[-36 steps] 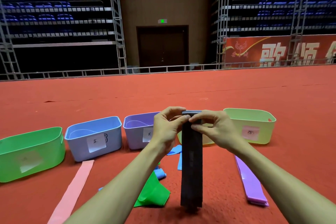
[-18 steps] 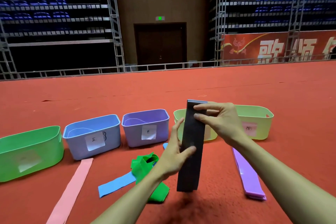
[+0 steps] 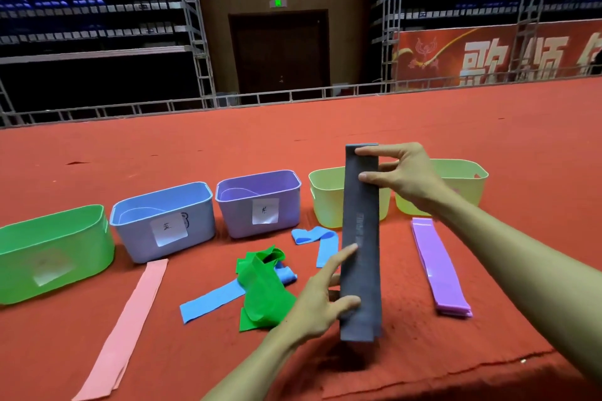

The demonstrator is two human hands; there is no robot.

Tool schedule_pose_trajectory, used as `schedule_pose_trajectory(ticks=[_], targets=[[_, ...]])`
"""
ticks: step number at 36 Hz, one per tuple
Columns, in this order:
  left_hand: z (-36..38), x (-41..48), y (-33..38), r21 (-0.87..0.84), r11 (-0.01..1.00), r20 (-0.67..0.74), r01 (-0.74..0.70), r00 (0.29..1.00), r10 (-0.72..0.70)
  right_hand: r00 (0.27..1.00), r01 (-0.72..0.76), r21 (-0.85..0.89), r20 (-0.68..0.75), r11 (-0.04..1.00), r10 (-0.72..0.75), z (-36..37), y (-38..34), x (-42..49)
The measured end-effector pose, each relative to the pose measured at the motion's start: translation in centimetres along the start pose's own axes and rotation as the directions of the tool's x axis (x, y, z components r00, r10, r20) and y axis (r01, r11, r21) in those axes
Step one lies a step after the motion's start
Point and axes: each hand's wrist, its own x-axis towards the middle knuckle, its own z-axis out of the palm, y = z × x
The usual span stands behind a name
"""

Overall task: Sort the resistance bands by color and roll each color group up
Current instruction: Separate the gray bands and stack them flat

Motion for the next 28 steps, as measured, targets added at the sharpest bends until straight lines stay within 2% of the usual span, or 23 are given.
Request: schedule_pose_trajectory(ticks=[10,15,21,28], targets=[[0.3,-0.8,-1.7,-0.113,0.983,0.128,0.142,0.983,-0.127,0.974,-0.202,-0.045,0.092,0.978,0.205,1.2,5.1,0.8],[0.6,-0.9,-3.2,-0.081,0.975,0.141,0.205,0.971,-0.192,0.938,-0.344,0.006,0.049,0.939,0.344,2.6,10.1,0.2],[1.0,-0.8,-5.4,-0.028,0.950,0.222,0.310,0.929,-0.297,0.882,-0.470,-0.018,0.028,0.883,0.470,3.6,17.2,-1.3],[1.4,-0.7,-6.9,-0.091,0.902,0.272,0.422,0.882,-0.385,0.844,-0.530,-0.115,0.022,0.840,0.536,4.2,22.1,-2.8]])
